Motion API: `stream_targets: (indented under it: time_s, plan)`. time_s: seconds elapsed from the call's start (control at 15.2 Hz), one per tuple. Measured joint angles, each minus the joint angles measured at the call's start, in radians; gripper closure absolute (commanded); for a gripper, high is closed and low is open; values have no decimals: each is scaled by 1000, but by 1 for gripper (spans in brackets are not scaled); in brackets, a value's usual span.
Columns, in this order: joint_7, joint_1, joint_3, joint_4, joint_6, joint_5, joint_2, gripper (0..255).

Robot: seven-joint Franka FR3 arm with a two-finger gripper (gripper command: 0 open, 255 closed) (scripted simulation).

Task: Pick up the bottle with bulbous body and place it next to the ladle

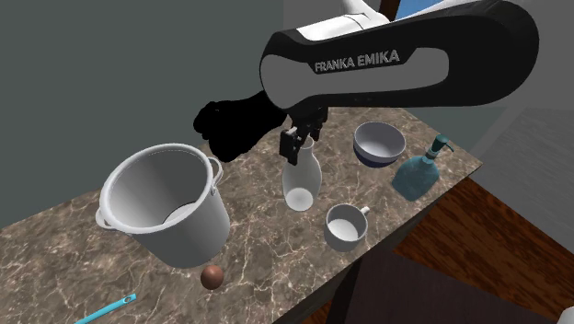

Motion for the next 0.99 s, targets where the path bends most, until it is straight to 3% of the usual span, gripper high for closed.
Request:
stream_targets:
  time_s: [0.07,0.73,0.99]
  plan:
    - [0,0,0,0,0,0,0,255]
    - [0,0,0,0,0,0,0,255]
    - [5,1,0,24,-39,-7,-16,255]
